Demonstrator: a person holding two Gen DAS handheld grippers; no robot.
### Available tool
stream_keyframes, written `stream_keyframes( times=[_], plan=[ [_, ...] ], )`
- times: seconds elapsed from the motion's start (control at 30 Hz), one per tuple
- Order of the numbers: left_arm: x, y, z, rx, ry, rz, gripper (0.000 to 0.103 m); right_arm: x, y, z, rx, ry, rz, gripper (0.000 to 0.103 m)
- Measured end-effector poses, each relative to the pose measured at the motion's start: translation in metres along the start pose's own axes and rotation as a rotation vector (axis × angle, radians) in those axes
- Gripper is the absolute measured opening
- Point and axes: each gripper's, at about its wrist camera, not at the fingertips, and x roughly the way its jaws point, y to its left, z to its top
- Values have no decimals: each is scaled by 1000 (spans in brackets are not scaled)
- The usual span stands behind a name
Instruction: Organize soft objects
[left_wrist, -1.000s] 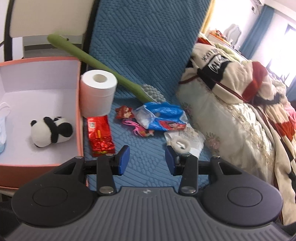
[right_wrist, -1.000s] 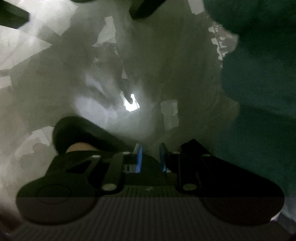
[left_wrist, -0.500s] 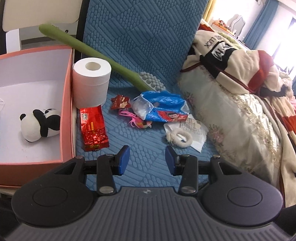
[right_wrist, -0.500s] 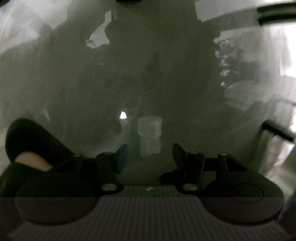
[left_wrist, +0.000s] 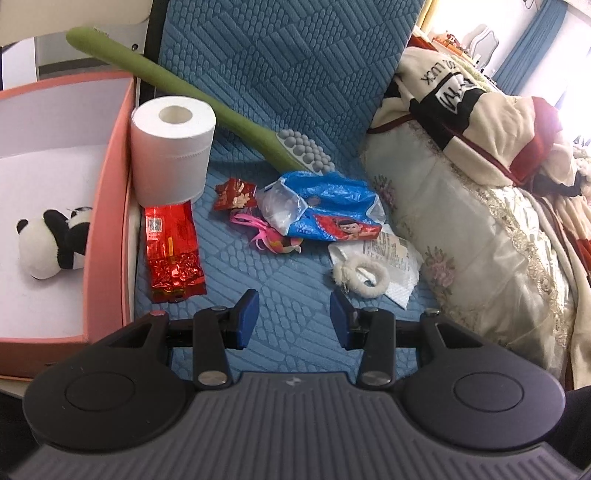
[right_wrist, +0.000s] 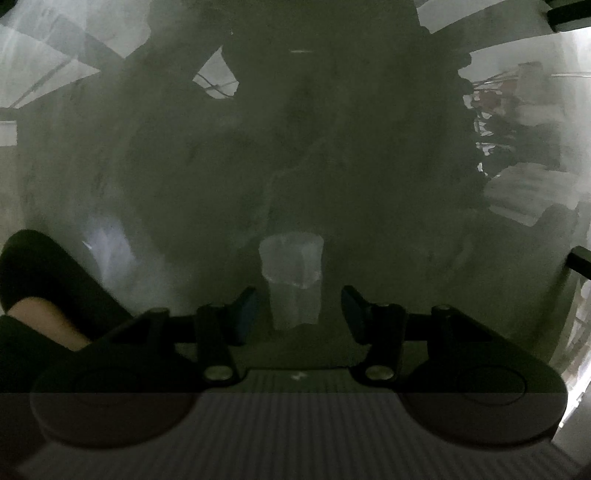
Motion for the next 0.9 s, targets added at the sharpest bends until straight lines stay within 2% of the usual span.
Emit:
stream_keyframes(
  times=[0.13, 0.23, 0.3, 0.5, 0.6, 0.9],
  plan=[
    [5, 2, 1, -7, 5, 7, 48, 9, -1, 3, -32, 5, 8, 48],
    [8, 3, 1, -12, 10, 10, 48, 12, -10, 3, 8, 10, 43, 44],
    [9, 3, 1, -9, 12, 13, 48, 13, -11, 3, 34, 18, 76, 32],
    [8, 3, -1, -16, 13, 15, 48, 14, -2, 5, 1, 33, 42, 14],
    [5, 2, -2, -16, 7, 13, 48, 7, 2, 7, -12, 31, 41, 12],
    [-20, 3, -8, -35, -19, 19, 48, -33, 45, 8, -204, -14, 38, 11]
  ],
)
